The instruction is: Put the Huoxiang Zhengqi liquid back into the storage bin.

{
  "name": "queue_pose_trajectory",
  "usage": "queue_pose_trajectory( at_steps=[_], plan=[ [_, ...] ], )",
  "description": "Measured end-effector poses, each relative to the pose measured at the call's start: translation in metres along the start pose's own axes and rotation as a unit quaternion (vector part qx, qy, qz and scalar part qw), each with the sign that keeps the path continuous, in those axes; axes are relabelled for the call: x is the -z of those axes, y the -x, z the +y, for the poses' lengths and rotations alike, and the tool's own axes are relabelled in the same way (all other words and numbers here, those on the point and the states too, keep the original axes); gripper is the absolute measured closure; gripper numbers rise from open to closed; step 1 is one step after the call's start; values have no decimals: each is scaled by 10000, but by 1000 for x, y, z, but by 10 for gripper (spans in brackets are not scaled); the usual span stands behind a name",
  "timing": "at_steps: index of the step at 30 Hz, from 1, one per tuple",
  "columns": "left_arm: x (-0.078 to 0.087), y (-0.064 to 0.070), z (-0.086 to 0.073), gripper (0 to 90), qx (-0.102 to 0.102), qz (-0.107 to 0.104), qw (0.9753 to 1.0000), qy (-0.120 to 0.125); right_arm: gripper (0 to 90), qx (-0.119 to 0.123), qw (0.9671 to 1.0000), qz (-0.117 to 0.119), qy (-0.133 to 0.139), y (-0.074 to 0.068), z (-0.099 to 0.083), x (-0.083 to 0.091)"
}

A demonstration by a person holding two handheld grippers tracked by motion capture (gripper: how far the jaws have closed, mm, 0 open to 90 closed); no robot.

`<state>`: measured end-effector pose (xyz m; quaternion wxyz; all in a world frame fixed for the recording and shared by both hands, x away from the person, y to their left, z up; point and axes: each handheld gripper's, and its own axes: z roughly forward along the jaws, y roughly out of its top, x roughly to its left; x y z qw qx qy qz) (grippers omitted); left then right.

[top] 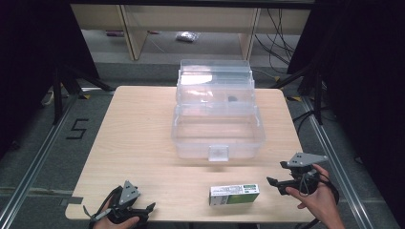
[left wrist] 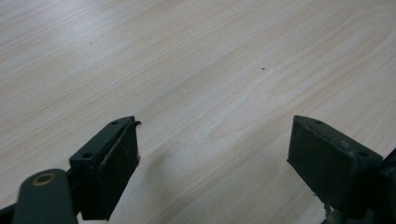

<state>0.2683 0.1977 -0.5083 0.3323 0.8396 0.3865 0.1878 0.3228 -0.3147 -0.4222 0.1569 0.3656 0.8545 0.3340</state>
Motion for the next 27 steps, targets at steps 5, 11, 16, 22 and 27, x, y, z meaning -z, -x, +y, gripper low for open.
queue_pose_trajectory(
  at_steps=[5,11,16,22,27],
  plan=[
    [1,0,0,156,-5,4,10000,-71,238,207,9997,86,6,-9,13,8],
    [-2,2,-1,156,215,18,9997,141,237,388,9990,231,66,-19,25,12],
    [-2,3,-1,156,236,1,9997,112,236,511,9981,326,59,-24,31,12],
    [-2,2,-1,156,226,-7,9997,104,235,660,9972,325,147,-30,35,10],
    [-3,1,-1,156,152,103,9998,80,233,723,9963,445,103,-38,39,11]
  ],
)
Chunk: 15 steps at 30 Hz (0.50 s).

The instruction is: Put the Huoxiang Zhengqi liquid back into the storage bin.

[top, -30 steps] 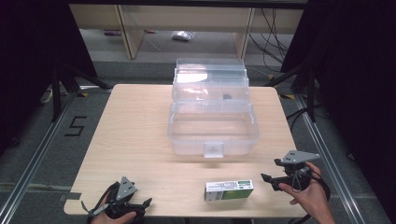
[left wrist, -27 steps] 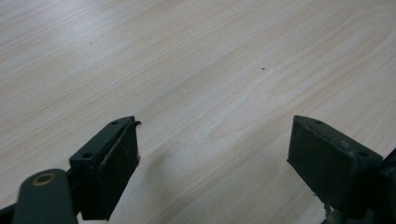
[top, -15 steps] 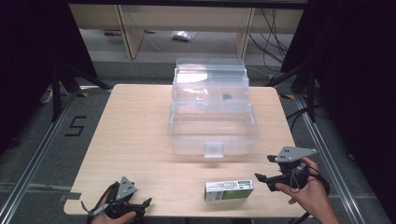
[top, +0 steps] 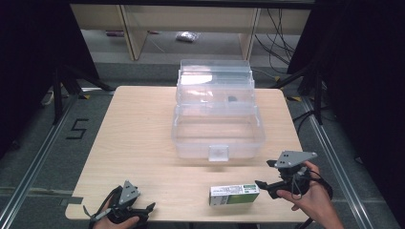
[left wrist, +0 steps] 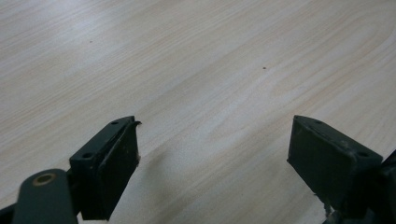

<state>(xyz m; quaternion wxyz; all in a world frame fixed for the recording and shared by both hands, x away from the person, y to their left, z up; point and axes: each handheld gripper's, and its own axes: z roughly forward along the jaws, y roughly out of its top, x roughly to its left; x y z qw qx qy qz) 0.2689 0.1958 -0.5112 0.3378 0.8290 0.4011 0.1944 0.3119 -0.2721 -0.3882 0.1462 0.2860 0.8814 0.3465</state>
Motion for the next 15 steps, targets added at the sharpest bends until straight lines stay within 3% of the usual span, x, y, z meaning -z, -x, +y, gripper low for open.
queue_pose_trajectory(
  at_steps=[1,2,3,4,5,8,10,11,15],
  plan=[
    [1,-3,1,156,-188,-65,9998,2,230,101,9999,57,-28,-3,3,-2],
    [1,-3,1,156,-188,-65,9998,2,230,101,9999,57,-28,-3,3,-2],
    [1,1,0,156,59,-100,9999,21,229,133,9997,134,-137,-5,5,-1],
    [1,-5,2,156,-307,-52,9995,-7,229,258,9994,187,-134,-8,9,-5],
    [1,-2,1,156,-100,-44,9999,16,228,297,9992,233,-139,-11,11,-6],
    [1,1,0,156,75,-101,9999,32,226,492,9982,316,-137,-13,15,-10],
    [1,1,0,156,60,-108,9999,14,225,514,9975,374,-303,-19,19,-13],
    [2,-1,0,156,-27,-55,10000,-12,225,661,9960,514,-325,-20,21,-16],
    [1,1,0,156,57,-105,9999,15,225,857,9921,660,-635,-30,30,-27]
  ],
)
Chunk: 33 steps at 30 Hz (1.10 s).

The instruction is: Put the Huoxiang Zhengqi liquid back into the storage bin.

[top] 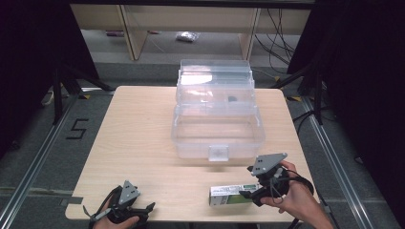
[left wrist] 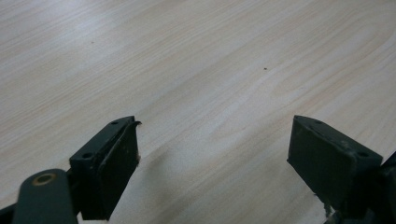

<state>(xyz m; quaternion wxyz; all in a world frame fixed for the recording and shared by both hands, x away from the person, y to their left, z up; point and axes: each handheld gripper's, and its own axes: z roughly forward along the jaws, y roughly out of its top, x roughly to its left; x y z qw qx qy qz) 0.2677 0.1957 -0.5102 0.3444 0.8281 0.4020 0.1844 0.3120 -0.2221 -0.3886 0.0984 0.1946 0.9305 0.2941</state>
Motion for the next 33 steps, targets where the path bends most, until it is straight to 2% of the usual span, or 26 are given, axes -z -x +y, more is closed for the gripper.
queue_pose_trajectory(
  at_steps=[1,2,3,4,6,8,9,10,12,13,14,16,17,18,19,20,21,22,25,26,27,28,29,30,31,33],
  plan=[
    [0,0,0,156,0,0,10000,0,225,0,10000,0,0,0,0,0],
    [2,-3,1,156,-166,-5,9998,-96,225,154,9998,75,-53,-1,3,-6],
    [2,-3,1,156,-166,-5,9998,-96,225,154,9998,75,-53,-1,3,-6],
    [0,-1,0,156,-71,-10,10000,16,225,180,9998,90,-87,-1,5,-8],
    [-1,0,0,156,14,-14,10000,49,226,171,9996,89,-203,-3,8,-12],
    [0,-2,0,156,-111,56,9999,-15,232,357,9988,149,-294,-4,12,-20],
    [0,-2,0,156,-111,56,9999,-15,232,357,9988,149,-294,-4,12,-20],
    [0,0,0,156,-28,9,10000,-11,234,474,9980,178,-389,-5,14,-24],
    [0,0,0,156,18,18,10000,-17,239,503,9976,204,-437,-6,15,-27],
    [2,-3,1,156,-159,42,9998,-152,242,556,9970,252,-486,-6,16,-29],
    [1,-1,0,156,-57,22,10000,-37,244,578,9962,260,-606,-7,18,-33],
    [0,-1,0,156,-42,70,10000,-28,246,599,9956,263,-669,-8,19,-35],
    [0,-2,0,156,-88,68,9999,-37,247,613,9951,290,-716,-9,19,-37],
    [2,-3,1,156,-211,38,9996,-167,250,599,9943,344,-809,-9,20,-40],
    [2,-3,1,156,-194,44,9997,-158,253,664,9935,357,-857,-9,21,-43],
    [0,-1,0,156,-74,69,9999,-40,255,693,9928,362,-907,-9,21,-44],
    [0,-1,0,156,-74,69,9999,-40,255,693,9928,362,-907,-9,21,-44],
    [1,-3,1,156,-186,53,9998,-105,259,767,9913,407,-990,-9,22,-48],
    [0,-4,1,156,-164,36,9999,-22,262,787,9905,433,-1043,-9,22,-51],
    [0,0,0,156,-7,18,10000,-3,269,799,9898,449,-1091,-8,23,-53],
    [0,0,0,156,-7,18,10000,-3,269,799,9898,449,-1091,-8,23,-53],
    [1,-3,1,156,-172,63,9998,-83,270,813,9893,459,-1120,-8,24,-54],
    [1,-3,1,156,-172,63,9998,-83,270,813,9893,459,-1120,-8,24,-54],
    [2,-3,1,156,-168,34,9998,-136,276,880,9876,509,-1194,-8,25,-57],
    [0,-1,0,156,-33,70,10000,-17,276,846,9879,481,-1207,-9,25,-57],
    [0,-2,0,156,-93,66,9999,-40,278,766,9877,483,-1274,-10,24,-58]
  ],
)
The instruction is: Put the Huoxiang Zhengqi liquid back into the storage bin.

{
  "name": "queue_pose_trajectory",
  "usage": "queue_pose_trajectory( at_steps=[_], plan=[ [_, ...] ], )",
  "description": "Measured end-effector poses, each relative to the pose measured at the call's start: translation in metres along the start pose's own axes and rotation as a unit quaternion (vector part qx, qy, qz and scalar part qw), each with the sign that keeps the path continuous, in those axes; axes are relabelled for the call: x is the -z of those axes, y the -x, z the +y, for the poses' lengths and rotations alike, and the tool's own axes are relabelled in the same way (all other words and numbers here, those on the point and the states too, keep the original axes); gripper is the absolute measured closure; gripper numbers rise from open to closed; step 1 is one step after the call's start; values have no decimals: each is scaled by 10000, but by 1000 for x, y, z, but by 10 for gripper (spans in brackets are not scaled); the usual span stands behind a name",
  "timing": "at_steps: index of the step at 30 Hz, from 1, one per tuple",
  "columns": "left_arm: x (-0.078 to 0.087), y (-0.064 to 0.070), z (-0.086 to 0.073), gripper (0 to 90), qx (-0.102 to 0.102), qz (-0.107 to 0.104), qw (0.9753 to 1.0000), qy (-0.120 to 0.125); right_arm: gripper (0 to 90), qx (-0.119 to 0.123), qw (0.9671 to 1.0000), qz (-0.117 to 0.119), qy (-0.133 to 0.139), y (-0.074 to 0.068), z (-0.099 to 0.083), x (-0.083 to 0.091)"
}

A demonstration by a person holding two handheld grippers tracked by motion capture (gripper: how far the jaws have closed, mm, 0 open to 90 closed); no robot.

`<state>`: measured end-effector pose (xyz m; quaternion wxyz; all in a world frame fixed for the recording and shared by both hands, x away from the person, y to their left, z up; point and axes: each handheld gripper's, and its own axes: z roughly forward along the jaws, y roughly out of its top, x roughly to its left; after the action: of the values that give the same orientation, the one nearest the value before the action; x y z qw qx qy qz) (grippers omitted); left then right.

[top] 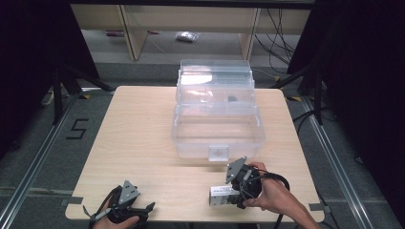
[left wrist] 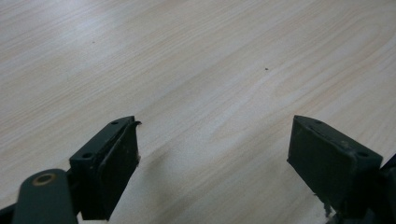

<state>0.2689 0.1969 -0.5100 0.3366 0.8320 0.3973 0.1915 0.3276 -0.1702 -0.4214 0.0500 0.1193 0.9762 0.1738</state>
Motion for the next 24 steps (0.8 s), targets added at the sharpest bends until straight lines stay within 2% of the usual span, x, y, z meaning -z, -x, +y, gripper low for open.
queue_pose_trajectory(
  at_steps=[1,3,4,5,6,7,9,10,11,13,14,15,16,18,19,20,21,22,23,24],
  plan=[
    [0,-2,0,156,-66,-38,10000,-30,284,165,9998,60,-18,2,1,-2],
    [0,-3,0,156,-137,-22,9999,2,284,88,9999,49,-56,1,1,-3],
    [1,-3,1,156,-186,-18,9998,-67,285,151,9998,69,-66,2,1,-4],
    [0,-1,0,156,-50,-15,10000,-61,301,71,9999,55,-114,1,1,-6],
    [1,0,0,156,-32,-32,10000,-81,301,71,9999,55,-114,1,1,-6],
    [-1,-1,0,156,-44,-30,10000,30,312,170,9997,92,-162,2,2,-8],
    [1,-1,0,156,-56,-7,10000,-55,314,135,9996,87,-229,1,2,-9],
    [1,-1,0,156,-56,-7,10000,-55,320,246,9993,100,-245,1,2,-11],
    [1,-1,0,156,-64,-19,10000,-60,327,213,9993,83,-297,1,2,-11],
    [0,-4,1,156,-219,-19,9998,24,344,301,9989,64,-340,2,3,-13],
    [0,-4,1,156,-219,-19,9998,24,344,301,9989,64,-340,2,3,-13],
    [2,-2,0,156,-105,-36,9998,-141,359,292,9988,51,-391,2,3,-14],
    [1,-1,0,156,-68,-71,9999,-109,368,79,9986,37,-517,-1,3,-13],
    [1,-2,0,156,-73,-65,9999,-104,381,111,9985,53,-526,0,3,-13],
    [-1,-3,0,156,-140,-26,9999,19,399,410,9980,102,-464,3,4,-16],
    [-1,-3,0,156,-140,-26,9999,19,399,410,9980,102,-464,3,4,-16],
    [1,-2,0,156,-86,-69,9999,-106,412,143,9980,65,-620,1,4,-14],
    [1,-2,0,156,-86,-69,9999,-106,412,143,9980,65,-620,1,4,-14],
    [0,-2,0,156,-79,-30,10000,-28,421,340,9973,111,-649,3,4,-15],
    [0,-3,1,156,-174,-21,9998,17,430,213,9973,91,-695,2,4,-15]
  ],
)
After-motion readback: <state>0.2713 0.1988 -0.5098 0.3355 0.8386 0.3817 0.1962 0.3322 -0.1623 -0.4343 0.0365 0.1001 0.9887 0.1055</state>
